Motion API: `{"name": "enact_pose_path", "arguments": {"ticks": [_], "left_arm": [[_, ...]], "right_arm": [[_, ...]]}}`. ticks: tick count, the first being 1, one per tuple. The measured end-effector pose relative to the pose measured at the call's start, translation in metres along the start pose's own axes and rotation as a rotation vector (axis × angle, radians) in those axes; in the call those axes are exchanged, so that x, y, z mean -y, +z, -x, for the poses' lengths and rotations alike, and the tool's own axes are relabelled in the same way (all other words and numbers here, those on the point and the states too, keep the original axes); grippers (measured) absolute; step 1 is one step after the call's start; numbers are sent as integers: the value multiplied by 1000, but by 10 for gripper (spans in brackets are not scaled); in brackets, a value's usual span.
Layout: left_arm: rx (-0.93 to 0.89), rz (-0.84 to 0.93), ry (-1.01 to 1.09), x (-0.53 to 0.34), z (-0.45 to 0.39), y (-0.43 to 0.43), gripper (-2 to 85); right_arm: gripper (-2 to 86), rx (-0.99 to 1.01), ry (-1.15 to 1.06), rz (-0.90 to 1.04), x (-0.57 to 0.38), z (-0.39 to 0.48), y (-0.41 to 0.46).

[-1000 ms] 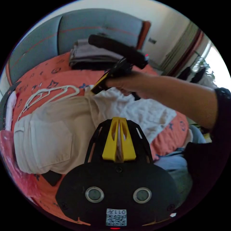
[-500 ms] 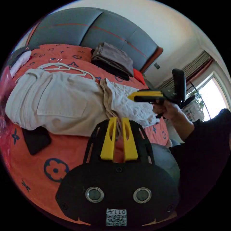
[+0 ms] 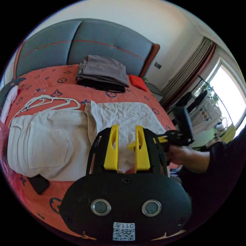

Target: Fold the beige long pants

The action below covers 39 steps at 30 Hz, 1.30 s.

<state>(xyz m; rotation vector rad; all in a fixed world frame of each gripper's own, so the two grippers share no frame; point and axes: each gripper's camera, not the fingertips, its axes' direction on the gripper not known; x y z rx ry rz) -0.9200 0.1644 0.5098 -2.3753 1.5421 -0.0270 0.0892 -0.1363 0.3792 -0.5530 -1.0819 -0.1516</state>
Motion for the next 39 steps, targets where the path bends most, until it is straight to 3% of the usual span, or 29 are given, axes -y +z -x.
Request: {"name": "enact_pose_path", "arguments": {"ticks": [2,4,5,7,10,13,15,16,17,20,22,24,26,30,32,36,39], "left_arm": [[80,116,74,2,5,34,50],[186,247,92,-13,21,60,36],[83,142,25,-25,39,55,28],[-123,86,-167,-28,67,44,19],[-162,-131,-78,-14,50,11,12],[-60,-145,75,18,19,16,8],[104,-57,138,31,10,43,5],[277,69,109,33,17,67,2],[280,169,76,30,35,86,0],[36,117,-137,29,75,75,-1],[2,-21,-62,30,67,51,0],[-33,-169,15,35,53,33,1],[82,-212,59,55,35,39,1],[171,-62,76,91,22,95,1],[393,181,-32,106,38,136,-1],[165,202,-178,100,78,139,-1],[-35,111,-220,86,98,105,0]], "right_arm": [[1,-235,-16,-127,-25,-10,-45],[1,-440,-17,-109,-43,-27,-60],[1,-550,-1,-26,-54,-46,-58],[2,-448,-3,69,-71,-77,-51],[1,-262,114,82,-62,-102,-75],[2,-341,98,-100,-67,-93,-89],[3,-418,103,-53,-73,-99,-71],[4,-460,100,-21,-81,-107,-58],[4,-440,76,-61,-92,-114,-52],[3,-270,186,-5,-88,-135,-68],[2,-235,132,-60,-81,-129,-92],[2,-366,77,-249,-80,-122,-114],[2,-547,80,-295,-60,-132,-113],[2,-534,139,-115,-27,-169,-85],[2,-526,172,-1,-28,-197,-56],[2,-446,198,-68,-44,-211,-58],[1,-374,211,-79,-52,-207,-78]]}}
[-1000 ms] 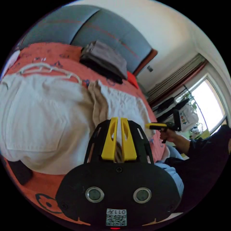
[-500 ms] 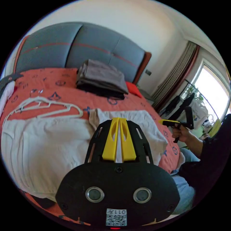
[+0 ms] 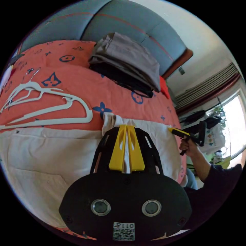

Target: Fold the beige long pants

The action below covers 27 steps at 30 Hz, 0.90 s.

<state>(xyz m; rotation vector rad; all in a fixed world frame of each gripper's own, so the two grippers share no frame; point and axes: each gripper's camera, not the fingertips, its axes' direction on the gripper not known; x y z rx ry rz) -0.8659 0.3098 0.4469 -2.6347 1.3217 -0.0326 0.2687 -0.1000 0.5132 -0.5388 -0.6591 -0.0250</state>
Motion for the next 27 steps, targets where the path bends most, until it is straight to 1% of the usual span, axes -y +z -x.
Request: {"name": "enact_pose_path", "arguments": {"ticks": [1,2,3,5,6,8,9,10,11,12,13,14,15,16,17,19,20,22,23,25,27], "left_arm": [[-68,-71,10,-9,4,-23,1],[-122,-108,63,-19,-1,-44,2],[-125,-101,107,-24,-7,-51,2],[17,10,295,-52,-46,-62,2],[53,45,339,-62,-55,-59,2],[185,238,468,-104,-83,-31,2],[249,287,494,-114,-85,-23,2],[340,273,551,-133,-85,-19,3],[326,173,551,-144,-80,-30,3],[310,163,505,-145,-74,-35,3],[274,169,410,-143,-65,-44,4],[252,151,374,-146,-63,-57,3],[252,124,377,-150,-63,-64,3],[264,71,402,-161,-67,-77,3],[310,75,425,-174,-68,-81,3],[377,155,396,-188,-59,-78,3],[336,105,328,-194,-49,-90,3],[325,83,211,-200,-36,-108,4],[319,22,160,-207,-30,-124,5],[284,-74,124,-219,-26,-149,7],[293,-150,79,-231,-22,-172,12]], "right_arm": [[1,3,-42,11,-7,7,-15],[1,-17,-116,-4,-21,20,-30],[1,-35,-148,-7,-30,27,-35],[1,-88,-213,16,-68,53,-41],[2,-92,-221,22,-78,58,-39],[4,-152,-216,48,-111,74,-22],[4,-177,-202,42,-118,75,-16],[4,-190,-211,6,-131,76,-6],[4,-183,-203,10,-137,74,4],[3,-173,-195,20,-135,73,3],[3,-164,-197,85,-125,77,-4],[3,-141,-229,122,-116,85,-13],[3,-124,-249,110,-114,90,-20],[3,-116,-287,51,-111,103,-33],[4,-137,-328,4,-111,119,-40],[7,-161,-368,-7,-110,140,-38],[9,-170,-355,13,-109,151,-30],[12,-147,-320,47,-112,163,-20],[15,-124,-304,40,-118,171,-18],[19,-97,-298,-11,-133,182,-18],[24,-90,-331,4,-144,195,-12]]}}
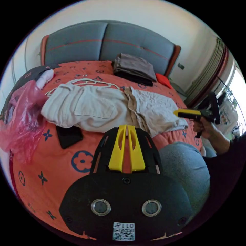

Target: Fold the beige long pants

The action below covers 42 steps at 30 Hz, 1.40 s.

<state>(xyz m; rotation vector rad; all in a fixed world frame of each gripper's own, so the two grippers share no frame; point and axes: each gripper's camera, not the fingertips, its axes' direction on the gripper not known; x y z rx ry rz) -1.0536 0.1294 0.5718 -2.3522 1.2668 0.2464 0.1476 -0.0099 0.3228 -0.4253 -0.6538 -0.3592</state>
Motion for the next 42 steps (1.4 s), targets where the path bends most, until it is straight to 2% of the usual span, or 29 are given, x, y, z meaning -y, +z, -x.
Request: {"name": "enact_pose_path", "arguments": {"ticks": [3,5,9,10,13,17,23,28,33,36,40,42], "left_arm": [[-6,-176,-164,-20,27,-35,32],[-203,-323,-270,-37,51,-53,77],[-429,-399,-404,-44,62,-47,145],[-455,-373,-399,-40,60,-42,156],[-441,-215,-346,-17,50,-24,179],[-524,36,-350,29,36,21,240],[-391,287,-305,82,14,75,262],[-230,442,-174,110,-18,86,238],[-257,382,-208,121,-33,73,209],[-247,451,-232,120,-35,85,186],[-251,415,-250,117,-38,83,78],[-277,404,-265,117,-37,82,59]], "right_arm": [[37,20,-102,9,3,34,5],[56,25,-128,2,12,54,11],[90,157,18,-19,10,47,9],[98,158,45,-42,0,43,3],[112,-24,2,-94,-38,37,-9],[129,-145,-144,9,-89,36,-12],[130,-435,-376,73,-120,73,2],[125,-558,-523,68,-126,104,22],[118,-615,-596,61,-130,124,35],[118,-617,-638,39,-134,129,38],[116,-631,-648,14,-140,135,34],[113,-636,-654,13,-144,138,34]]}}
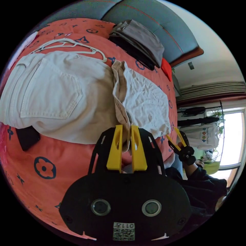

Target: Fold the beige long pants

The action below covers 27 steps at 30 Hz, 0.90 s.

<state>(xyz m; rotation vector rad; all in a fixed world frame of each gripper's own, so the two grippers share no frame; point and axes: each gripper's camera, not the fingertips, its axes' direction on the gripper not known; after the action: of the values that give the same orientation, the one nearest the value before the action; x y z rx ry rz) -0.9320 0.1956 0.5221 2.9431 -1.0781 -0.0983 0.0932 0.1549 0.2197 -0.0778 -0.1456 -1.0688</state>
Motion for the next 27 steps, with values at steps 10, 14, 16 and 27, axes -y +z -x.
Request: {"name": "enact_pose_path", "arguments": {"ticks": [10,14,16,27], "left_arm": [[-196,-69,-8,14,-25,-30,29],[-221,-94,35,22,-46,-42,27],[-218,-96,57,25,-56,-45,27],[-231,-93,84,31,-80,-46,25]], "right_arm": [[108,5,-1,-5,2,15,-3],[122,26,16,0,0,13,-3],[122,12,10,0,3,14,1],[96,122,111,-61,1,-13,-18]]}}
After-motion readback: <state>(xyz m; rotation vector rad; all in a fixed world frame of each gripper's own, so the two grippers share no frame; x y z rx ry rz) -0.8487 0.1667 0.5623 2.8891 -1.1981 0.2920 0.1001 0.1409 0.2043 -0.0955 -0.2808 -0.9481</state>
